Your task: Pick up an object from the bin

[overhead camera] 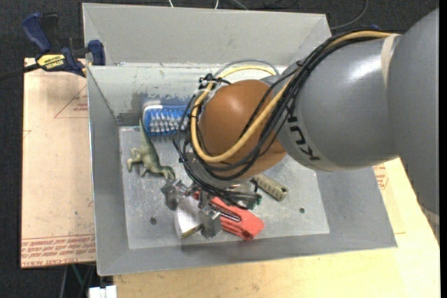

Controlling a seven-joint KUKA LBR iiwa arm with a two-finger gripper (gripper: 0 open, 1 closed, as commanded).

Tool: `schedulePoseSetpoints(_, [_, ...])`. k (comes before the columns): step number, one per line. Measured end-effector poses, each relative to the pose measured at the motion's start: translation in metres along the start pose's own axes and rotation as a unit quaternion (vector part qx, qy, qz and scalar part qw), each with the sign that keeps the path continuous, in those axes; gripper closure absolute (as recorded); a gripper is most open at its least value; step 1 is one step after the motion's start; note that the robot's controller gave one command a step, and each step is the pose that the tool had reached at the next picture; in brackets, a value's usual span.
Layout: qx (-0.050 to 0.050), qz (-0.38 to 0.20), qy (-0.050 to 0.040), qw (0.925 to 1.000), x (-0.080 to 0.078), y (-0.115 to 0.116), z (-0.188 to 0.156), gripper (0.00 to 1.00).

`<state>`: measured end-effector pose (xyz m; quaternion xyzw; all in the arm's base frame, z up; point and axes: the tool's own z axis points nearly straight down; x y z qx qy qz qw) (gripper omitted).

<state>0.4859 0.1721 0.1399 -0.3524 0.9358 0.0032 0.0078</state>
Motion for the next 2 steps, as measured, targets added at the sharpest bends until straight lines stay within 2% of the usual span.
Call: schedulePoseSetpoints(2, [0.000, 0.001, -0.0021, 1.0000, -0.0016, 0.0001, -0.0274, 1.00])
